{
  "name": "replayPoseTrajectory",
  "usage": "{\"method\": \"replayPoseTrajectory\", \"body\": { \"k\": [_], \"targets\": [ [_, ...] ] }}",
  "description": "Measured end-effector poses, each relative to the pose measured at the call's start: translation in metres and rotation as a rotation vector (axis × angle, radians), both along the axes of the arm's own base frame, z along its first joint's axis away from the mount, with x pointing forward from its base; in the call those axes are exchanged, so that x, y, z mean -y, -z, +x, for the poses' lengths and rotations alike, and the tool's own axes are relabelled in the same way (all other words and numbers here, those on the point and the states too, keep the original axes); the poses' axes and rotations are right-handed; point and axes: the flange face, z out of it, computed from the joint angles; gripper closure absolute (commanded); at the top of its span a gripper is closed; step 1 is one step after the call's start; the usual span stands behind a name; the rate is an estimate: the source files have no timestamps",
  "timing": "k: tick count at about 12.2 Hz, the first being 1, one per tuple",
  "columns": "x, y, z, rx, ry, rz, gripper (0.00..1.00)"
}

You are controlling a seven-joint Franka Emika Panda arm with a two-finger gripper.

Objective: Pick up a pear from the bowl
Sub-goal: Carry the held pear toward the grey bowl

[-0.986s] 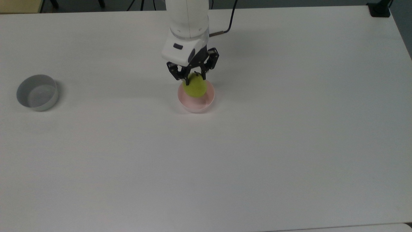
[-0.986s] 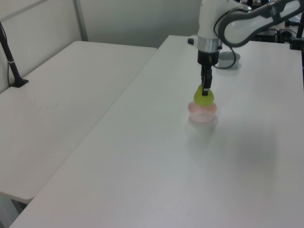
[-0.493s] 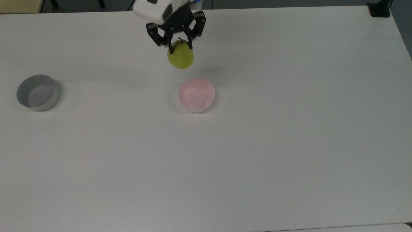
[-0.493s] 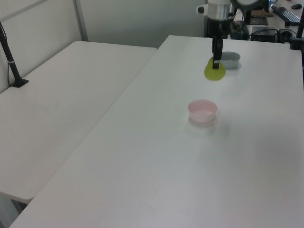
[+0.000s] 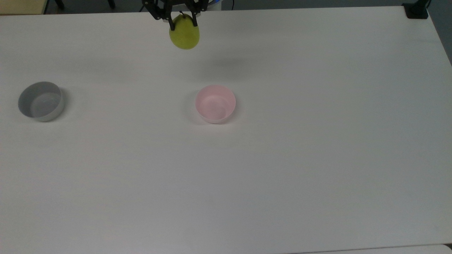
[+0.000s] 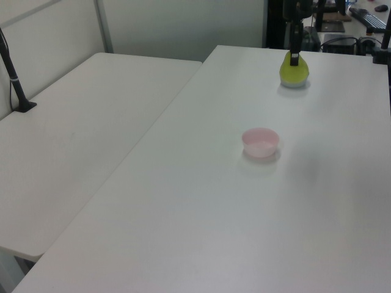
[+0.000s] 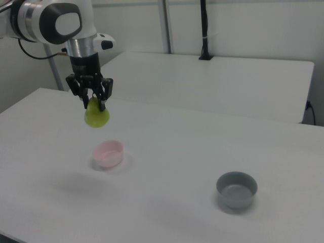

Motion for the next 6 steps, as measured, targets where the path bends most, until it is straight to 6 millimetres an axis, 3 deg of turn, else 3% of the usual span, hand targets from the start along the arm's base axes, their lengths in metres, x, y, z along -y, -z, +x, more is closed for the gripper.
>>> {"method": "replayPoseTrajectory", "body": {
  "k": [6],
  "targets": [
    [0.033, -0.004, -0.001, 0.015, -0.012, 0.001, 1.00]
  ]
}}
